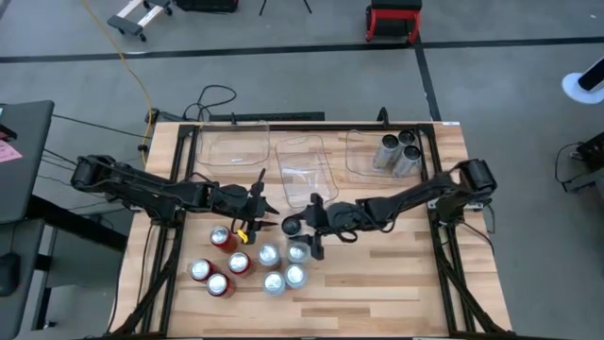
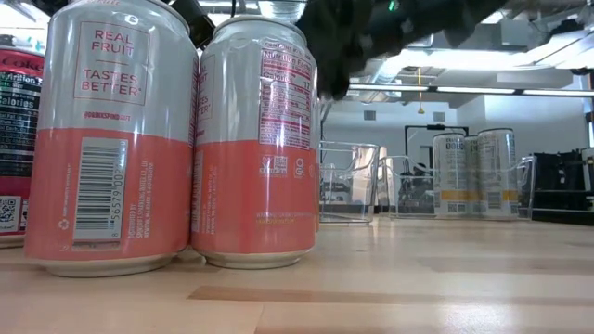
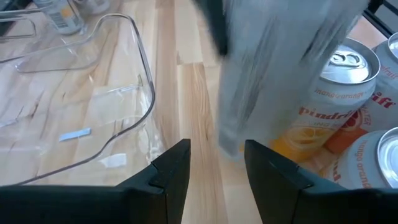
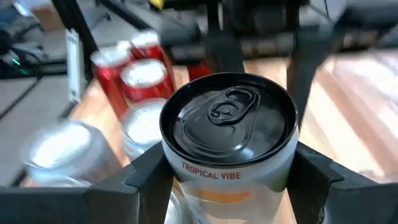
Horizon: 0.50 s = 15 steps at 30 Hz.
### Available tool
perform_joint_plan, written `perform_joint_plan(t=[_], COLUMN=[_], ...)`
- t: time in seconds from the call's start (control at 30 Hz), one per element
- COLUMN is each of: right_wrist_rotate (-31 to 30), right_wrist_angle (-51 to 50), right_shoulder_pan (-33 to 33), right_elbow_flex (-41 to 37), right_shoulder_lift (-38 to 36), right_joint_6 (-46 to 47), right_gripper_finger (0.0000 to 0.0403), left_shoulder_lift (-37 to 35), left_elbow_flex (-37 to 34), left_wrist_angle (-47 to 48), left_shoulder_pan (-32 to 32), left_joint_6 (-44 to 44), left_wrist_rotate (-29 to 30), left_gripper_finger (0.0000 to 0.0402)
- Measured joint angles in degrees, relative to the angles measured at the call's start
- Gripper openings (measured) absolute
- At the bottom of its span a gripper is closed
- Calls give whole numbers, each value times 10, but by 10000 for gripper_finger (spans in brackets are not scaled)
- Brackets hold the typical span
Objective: Sort soda cans
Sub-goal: Put the black and white soda can in the right transparent bin
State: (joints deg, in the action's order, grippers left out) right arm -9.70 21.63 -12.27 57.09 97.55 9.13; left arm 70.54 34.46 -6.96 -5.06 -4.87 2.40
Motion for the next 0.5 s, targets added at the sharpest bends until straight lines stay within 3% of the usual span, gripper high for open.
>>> perform_joint_plan(t=[0.13, 0.27, 0.5], right_wrist_rotate=[-66, -190, -260], right_wrist_angle=[-7, -33, -96], right_shoulder_pan=[-23, -54, -78], right_elbow_flex=[-2, -7, -7], right_shoulder_lift=[-22, -37, -86], right_joint_6=[-7, -26, -7], right_gripper_finger=[253, 253, 253], left_shoulder_lift=[0, 0, 0], left_elbow_flex=[0, 0, 0], left_wrist_angle=[1, 1, 1], left_shoulder_pan=[0, 0, 0], left_joint_6=[5, 16, 19], left_wrist_rotate=[0, 0, 2], left_gripper_finger=[148, 148, 148])
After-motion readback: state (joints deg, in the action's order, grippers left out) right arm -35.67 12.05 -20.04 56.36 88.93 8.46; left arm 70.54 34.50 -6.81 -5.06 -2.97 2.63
